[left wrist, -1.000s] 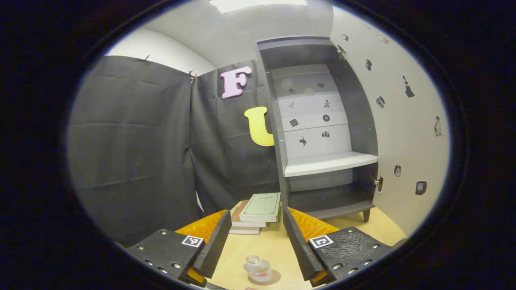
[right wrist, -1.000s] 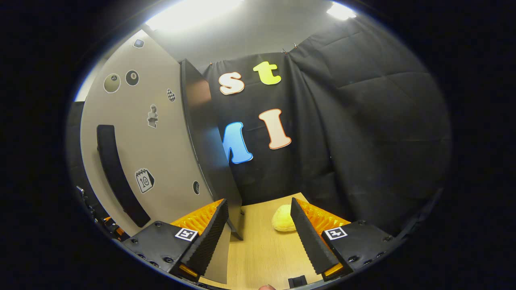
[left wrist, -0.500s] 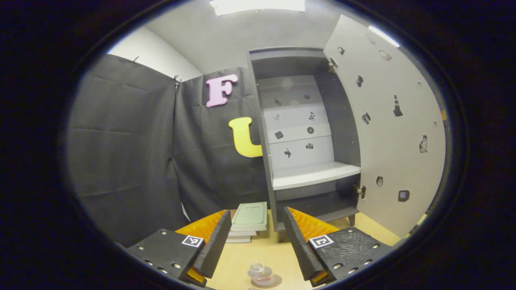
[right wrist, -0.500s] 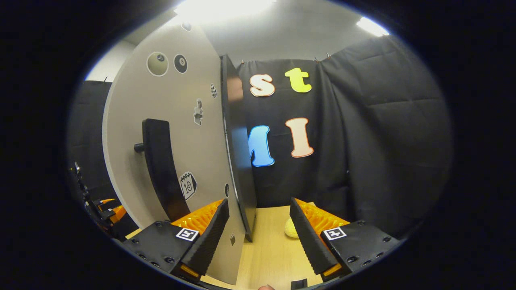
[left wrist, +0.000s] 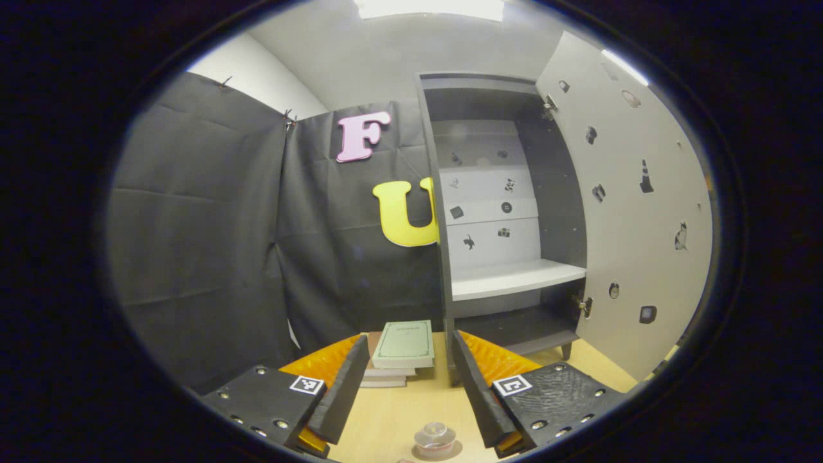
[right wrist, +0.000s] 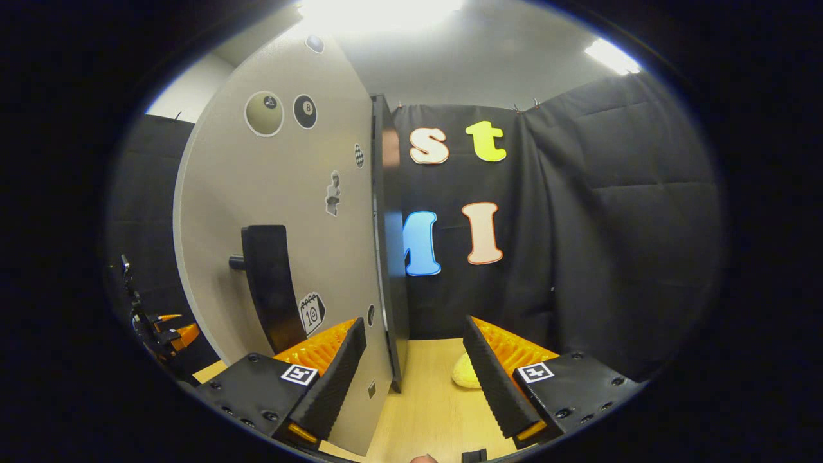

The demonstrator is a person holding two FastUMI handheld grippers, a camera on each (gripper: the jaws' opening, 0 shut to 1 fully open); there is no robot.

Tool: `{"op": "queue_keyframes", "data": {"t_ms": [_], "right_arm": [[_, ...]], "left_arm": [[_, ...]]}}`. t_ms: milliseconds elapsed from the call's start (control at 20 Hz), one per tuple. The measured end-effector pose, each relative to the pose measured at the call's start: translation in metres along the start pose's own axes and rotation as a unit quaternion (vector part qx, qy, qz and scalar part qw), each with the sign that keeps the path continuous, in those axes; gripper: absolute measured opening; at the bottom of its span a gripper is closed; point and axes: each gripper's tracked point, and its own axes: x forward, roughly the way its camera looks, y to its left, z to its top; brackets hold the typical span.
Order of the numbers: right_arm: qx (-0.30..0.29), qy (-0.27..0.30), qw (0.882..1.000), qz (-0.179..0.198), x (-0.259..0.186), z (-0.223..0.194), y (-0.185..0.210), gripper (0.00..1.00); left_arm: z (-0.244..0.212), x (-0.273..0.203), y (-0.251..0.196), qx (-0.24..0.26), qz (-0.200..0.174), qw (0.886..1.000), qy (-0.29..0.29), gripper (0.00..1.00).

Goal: Open the cabinet door with the right hand, grasp the bottle in the cabinet with the left hand and place it on the coaster, then close the cabinet door with the right hand.

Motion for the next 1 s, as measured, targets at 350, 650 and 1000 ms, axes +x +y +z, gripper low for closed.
{"op": "queue_keyframes", "data": {"t_ms": [350,650,1000], "right_arm": [[-0.027,0.009,0.999,0.026,0.013,-0.002,0.060,0.97],[-0.028,0.007,0.999,0.046,0.025,-0.005,0.108,0.96],[-0.030,-0.011,0.998,0.062,0.056,-0.004,0.168,0.97]], "left_arm": [[-0.004,-0.007,0.024,0.010,-0.003,1.000,-0.005,0.77],[-0.027,-0.016,0.056,0.013,0.003,1.000,0.011,0.80],[-0.032,-0.040,0.111,0.013,0.024,1.000,0.009,0.77]]}}
